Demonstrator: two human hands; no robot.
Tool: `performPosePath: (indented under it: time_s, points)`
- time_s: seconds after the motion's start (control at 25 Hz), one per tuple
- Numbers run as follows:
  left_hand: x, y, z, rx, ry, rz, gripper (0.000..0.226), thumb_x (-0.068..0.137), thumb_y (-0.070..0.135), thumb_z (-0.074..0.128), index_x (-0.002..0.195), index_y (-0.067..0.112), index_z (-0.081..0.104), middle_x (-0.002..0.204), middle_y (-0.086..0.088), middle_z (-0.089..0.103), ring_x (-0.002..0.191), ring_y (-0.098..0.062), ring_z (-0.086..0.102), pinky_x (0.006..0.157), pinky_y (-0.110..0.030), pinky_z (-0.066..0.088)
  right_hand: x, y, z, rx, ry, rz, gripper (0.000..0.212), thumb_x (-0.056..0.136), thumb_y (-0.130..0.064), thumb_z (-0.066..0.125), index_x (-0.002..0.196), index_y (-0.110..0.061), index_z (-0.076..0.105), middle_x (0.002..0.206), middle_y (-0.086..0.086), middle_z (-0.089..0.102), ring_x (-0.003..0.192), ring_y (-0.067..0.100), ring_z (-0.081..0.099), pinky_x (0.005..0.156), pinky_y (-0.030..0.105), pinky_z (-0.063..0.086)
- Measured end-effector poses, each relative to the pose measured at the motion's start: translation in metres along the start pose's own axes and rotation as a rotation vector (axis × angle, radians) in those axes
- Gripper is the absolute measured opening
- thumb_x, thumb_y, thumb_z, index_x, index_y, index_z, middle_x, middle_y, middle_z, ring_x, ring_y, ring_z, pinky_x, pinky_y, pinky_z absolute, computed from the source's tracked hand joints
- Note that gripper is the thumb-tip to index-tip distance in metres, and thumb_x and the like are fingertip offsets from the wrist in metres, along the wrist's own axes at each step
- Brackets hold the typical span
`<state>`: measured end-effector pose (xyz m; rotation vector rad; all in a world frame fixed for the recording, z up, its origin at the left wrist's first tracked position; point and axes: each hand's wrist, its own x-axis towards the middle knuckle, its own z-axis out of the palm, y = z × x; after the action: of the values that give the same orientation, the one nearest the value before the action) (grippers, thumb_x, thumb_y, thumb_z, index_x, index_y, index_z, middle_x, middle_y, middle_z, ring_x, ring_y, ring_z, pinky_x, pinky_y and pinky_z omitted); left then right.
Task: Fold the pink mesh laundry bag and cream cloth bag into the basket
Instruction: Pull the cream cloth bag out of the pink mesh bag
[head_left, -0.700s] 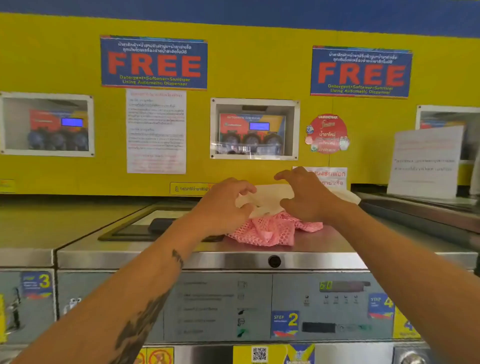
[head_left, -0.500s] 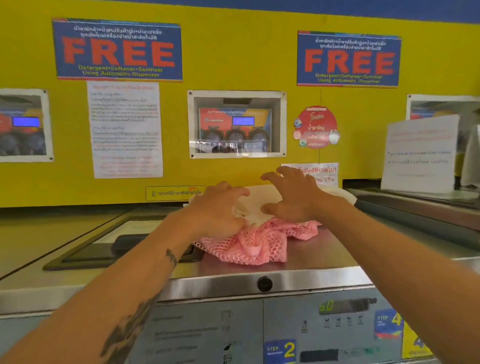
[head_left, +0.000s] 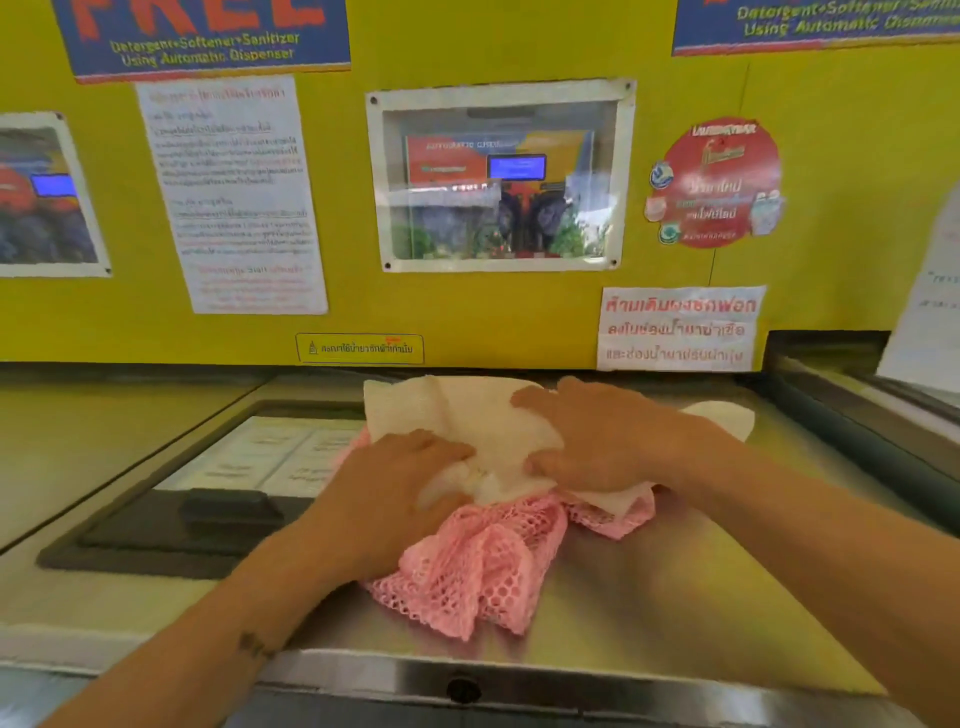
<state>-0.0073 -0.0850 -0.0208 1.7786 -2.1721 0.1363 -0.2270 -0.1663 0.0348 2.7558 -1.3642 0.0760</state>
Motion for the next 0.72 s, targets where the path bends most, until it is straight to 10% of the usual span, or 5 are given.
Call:
performPosePath:
  time_s: [0.32,0.72]
  points:
    - [-0.001,0.014,-0.018,0.057,0.228,0.150,0.039,0.084,0.047,0.045,0.110,0.029,0.068,0.097,0.006,0.071,0.084,-0.020,0.066,0.074,-0.042,0.051,-0.021,-0.003,-0.013,0.087,0.145,-0.073,0.049,0.088,-0.024,0.056,0.134,-0.032,0.042,0.121,0.002,0.059,0.102,0.025,0.056,0.079,0.041,0.049]
    - [0.044,0.023,-0.048,-0.056,0.404,0.348,0.026,0.083,0.033,0.057,0.108,0.025,0.056,0.108,0.005,0.051,0.101,-0.019,0.049,0.085,-0.040,0.044,-0.031,0.038,-0.059,-0.121,0.582,0.307,0.049,0.085,-0.019,0.056,0.133,-0.026,0.046,0.121,0.008,0.059,0.106,0.034,0.060,0.081,0.041,0.047]
